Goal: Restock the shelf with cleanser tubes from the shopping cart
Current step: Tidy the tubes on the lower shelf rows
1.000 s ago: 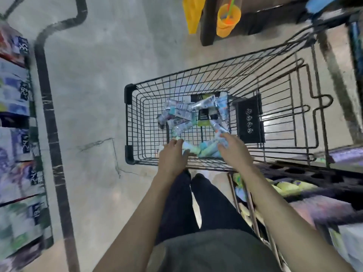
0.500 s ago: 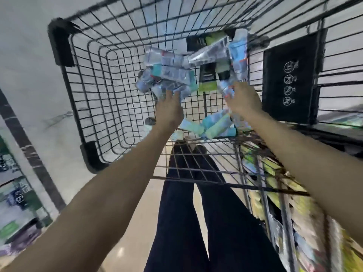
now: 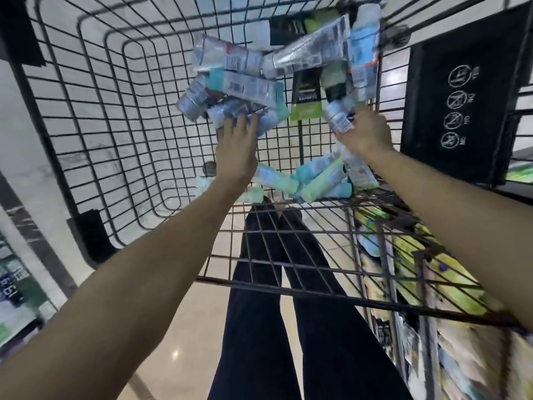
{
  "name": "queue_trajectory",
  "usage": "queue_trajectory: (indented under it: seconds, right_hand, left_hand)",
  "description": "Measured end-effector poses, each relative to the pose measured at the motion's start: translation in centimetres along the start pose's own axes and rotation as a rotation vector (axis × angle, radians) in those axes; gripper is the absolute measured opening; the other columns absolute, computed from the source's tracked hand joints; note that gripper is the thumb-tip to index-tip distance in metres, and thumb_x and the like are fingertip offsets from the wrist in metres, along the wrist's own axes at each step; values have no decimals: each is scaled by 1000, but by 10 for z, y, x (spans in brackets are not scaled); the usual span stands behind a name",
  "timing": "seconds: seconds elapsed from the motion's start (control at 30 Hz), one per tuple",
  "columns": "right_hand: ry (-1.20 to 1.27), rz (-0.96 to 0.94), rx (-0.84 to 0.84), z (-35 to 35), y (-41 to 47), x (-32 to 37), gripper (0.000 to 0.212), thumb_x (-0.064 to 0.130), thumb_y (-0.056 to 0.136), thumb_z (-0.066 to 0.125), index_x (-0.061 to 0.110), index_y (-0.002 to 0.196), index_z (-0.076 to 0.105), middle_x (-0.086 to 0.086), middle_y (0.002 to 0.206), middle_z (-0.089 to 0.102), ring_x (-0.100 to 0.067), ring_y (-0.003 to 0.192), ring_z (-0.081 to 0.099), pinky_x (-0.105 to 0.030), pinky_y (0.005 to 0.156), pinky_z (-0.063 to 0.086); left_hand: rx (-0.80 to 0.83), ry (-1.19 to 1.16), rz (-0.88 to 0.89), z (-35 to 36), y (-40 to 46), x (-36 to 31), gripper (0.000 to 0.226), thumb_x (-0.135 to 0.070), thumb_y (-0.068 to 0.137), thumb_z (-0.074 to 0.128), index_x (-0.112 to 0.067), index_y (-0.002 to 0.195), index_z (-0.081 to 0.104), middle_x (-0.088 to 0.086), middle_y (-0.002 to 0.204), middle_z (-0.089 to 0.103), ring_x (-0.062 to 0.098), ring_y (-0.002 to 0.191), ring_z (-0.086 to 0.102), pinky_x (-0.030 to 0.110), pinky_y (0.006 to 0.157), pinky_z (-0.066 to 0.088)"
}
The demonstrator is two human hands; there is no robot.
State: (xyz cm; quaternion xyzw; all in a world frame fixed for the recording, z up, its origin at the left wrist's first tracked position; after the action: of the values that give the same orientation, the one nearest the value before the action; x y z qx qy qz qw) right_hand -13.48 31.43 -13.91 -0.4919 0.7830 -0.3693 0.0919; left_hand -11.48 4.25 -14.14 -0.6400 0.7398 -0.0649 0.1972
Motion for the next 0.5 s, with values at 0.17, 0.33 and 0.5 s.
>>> queue_trajectory:
  seconds: [0.17, 0.33, 0.5]
  right_hand:
    - [205, 17, -80, -18, -16, -3, 53, 17, 81, 80, 31, 130, 62, -11, 124, 70, -31, 106, 67, -29, 78, 50]
    - [339, -98, -105, -39, -41, 8, 41, 12, 89, 58, 34, 121, 71, 0, 122, 73, -23, 104, 68, -35, 83, 58]
    - [785, 85, 34, -52, -69, 11, 37, 3, 91, 64, 35, 86, 81, 5, 109, 77, -18, 98, 70, -32, 74, 58]
  left_hand:
    - [6, -122, 49, -15, -2, -3, 52, 6, 82, 53, -4, 132, 57, 17, 113, 65, 38, 104, 58, 48, 70, 53]
    - [70, -392, -131, -41, -6, 6, 34, -3, 98, 55, -11, 128, 67, 6, 102, 73, 23, 76, 67, 17, 64, 51]
    - [32, -848, -295, -94, -22, 3, 15, -13, 96, 63, -15, 107, 74, 6, 92, 75, 24, 75, 68, 40, 71, 58]
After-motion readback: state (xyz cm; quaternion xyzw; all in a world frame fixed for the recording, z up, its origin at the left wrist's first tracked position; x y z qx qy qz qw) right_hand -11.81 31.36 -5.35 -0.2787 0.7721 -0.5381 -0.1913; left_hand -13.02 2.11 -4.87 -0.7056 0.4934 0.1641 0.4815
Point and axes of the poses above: each hand's wrist, its own y-axis towards the middle knuckle, its own z-axis out of the palm, x = y × z, the point moved 7 cm from there along y, towards the middle knuckle
